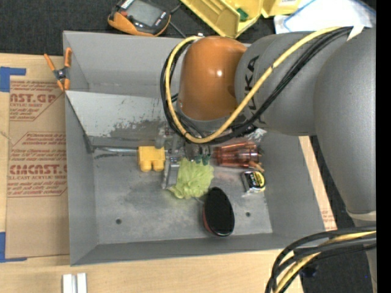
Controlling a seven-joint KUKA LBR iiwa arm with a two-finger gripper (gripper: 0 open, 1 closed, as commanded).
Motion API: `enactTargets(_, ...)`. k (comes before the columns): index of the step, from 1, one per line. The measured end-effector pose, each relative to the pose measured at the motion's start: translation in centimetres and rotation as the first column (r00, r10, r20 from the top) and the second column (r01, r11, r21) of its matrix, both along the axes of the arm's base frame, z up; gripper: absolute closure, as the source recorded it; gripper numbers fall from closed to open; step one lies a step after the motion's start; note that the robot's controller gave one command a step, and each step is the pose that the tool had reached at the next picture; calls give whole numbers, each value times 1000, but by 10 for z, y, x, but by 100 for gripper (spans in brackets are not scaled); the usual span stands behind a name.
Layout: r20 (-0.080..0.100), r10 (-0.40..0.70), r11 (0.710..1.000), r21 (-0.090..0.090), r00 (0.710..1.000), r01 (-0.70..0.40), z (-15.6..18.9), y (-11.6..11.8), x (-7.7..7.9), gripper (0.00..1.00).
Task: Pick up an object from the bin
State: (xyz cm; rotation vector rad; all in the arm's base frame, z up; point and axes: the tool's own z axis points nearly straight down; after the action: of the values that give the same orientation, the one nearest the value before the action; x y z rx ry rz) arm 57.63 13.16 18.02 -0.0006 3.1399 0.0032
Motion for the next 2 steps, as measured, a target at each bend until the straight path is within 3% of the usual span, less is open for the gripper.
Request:
enactTargets(1,0,0,1000,0,1000,0,0,0,0,0)
enactTargets(2,0,-16,1000,1,1000,16,-33,-18,-1,0)
